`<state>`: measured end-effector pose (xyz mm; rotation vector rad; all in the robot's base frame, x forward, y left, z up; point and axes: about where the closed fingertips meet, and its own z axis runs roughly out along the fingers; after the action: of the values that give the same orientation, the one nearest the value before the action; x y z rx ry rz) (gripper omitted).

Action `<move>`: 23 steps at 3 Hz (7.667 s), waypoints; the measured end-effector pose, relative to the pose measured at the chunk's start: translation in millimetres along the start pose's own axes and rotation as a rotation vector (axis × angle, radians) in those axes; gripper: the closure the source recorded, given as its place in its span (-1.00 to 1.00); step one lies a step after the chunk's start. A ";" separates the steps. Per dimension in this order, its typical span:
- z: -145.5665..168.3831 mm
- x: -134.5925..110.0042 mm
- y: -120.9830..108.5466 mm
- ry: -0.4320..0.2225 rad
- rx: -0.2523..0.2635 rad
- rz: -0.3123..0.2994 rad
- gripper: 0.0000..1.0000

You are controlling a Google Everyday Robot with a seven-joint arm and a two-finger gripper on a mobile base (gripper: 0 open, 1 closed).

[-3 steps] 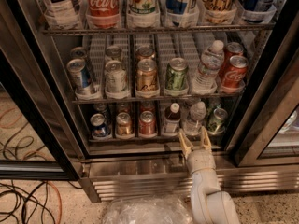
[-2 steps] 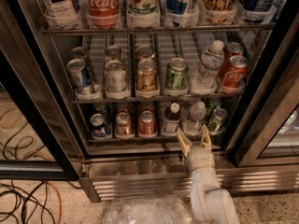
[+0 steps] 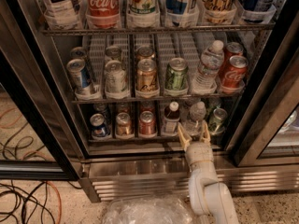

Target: Pick water bottle from bottom shelf of fridge

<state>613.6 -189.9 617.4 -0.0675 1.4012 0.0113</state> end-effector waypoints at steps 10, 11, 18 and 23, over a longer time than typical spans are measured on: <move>31.4 -23.1 0.0 -0.135 0.021 0.030 1.00; 24.5 -40.2 4.5 -0.192 -0.014 0.008 1.00; -77.6 -102.8 38.6 0.057 -0.608 -0.060 1.00; -137.0 -230.3 68.3 -0.048 -0.822 -0.165 1.00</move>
Offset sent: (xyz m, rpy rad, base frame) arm 0.0393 -0.0021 0.0085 0.0024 0.0065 -0.0122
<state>436.6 -121.7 818.6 -0.8564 1.2612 0.4486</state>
